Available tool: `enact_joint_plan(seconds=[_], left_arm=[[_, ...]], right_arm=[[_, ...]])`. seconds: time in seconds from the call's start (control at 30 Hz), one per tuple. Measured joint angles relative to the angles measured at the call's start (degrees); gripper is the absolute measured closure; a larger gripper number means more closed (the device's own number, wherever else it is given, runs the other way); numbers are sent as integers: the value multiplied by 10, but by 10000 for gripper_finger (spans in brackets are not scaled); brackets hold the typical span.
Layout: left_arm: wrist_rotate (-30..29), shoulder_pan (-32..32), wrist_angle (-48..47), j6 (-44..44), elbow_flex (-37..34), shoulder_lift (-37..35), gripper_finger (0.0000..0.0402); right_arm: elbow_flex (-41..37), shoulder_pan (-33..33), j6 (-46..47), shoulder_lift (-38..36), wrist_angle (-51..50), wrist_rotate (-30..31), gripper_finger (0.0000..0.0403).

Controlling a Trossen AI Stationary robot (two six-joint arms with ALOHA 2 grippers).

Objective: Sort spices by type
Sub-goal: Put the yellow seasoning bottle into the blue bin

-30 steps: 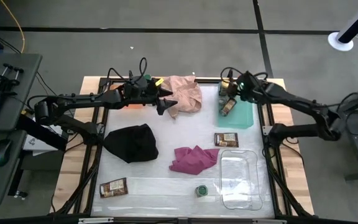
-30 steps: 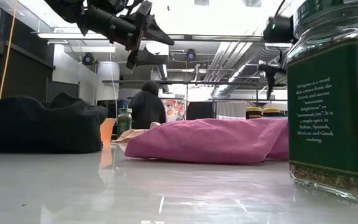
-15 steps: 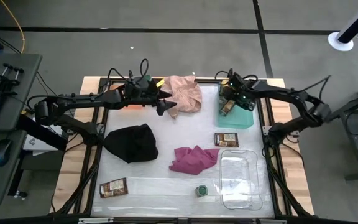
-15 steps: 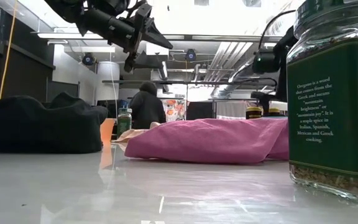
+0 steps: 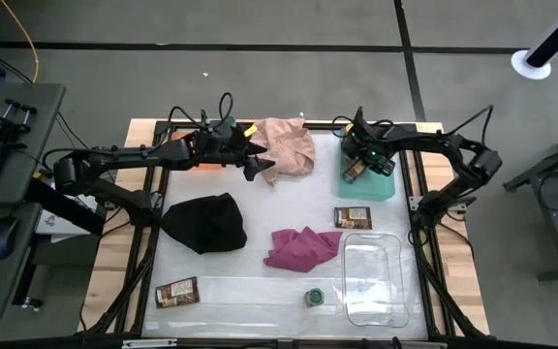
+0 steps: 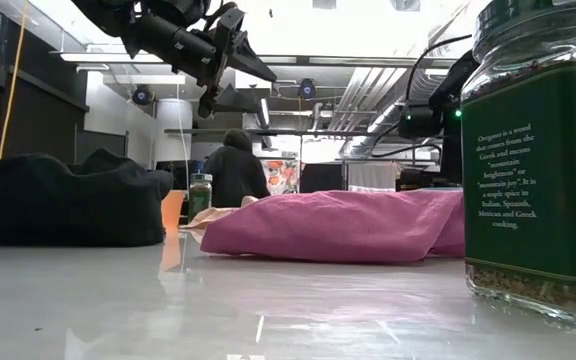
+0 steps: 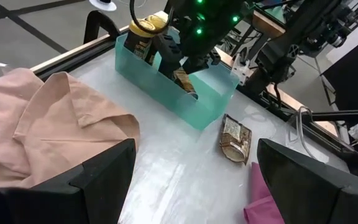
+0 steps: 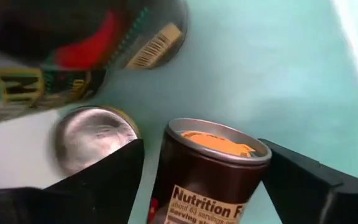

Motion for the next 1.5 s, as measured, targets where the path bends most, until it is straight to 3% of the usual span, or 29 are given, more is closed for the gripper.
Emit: enact_joint_plan(seconds=[0.23, 0.43, 0.53, 0.73, 0.83, 1.07, 1.3, 1.5], left_arm=[[-11, 1, 0, -7, 0, 0, 81], [-12, 1, 0, -6, 0, 0, 81], [-15, 1, 1, 18, 0, 0, 81], [-30, 1, 1, 65, 0, 0, 81], [-43, 1, 1, 87, 0, 0, 81], [-44, 1, 1, 114, 0, 0, 81], [-45, 1, 1, 127, 0, 0, 81], [-38, 1, 35, 130, 3, 0, 81]], right_arm=[[0, 0, -63, -31, -13, 9, 212], [0, 2, -176, -133, -67, 44, 217], [0, 19, -242, -204, -82, 138, 217], [0, 89, -339, -263, -30, 419, 217], [0, 107, -333, -236, 19, 501, 217], [-1, 133, -269, -113, 31, 509, 217], [-5, 218, -162, -79, 2, 568, 217], [-121, 275, -73, -78, 118, 585, 217]])
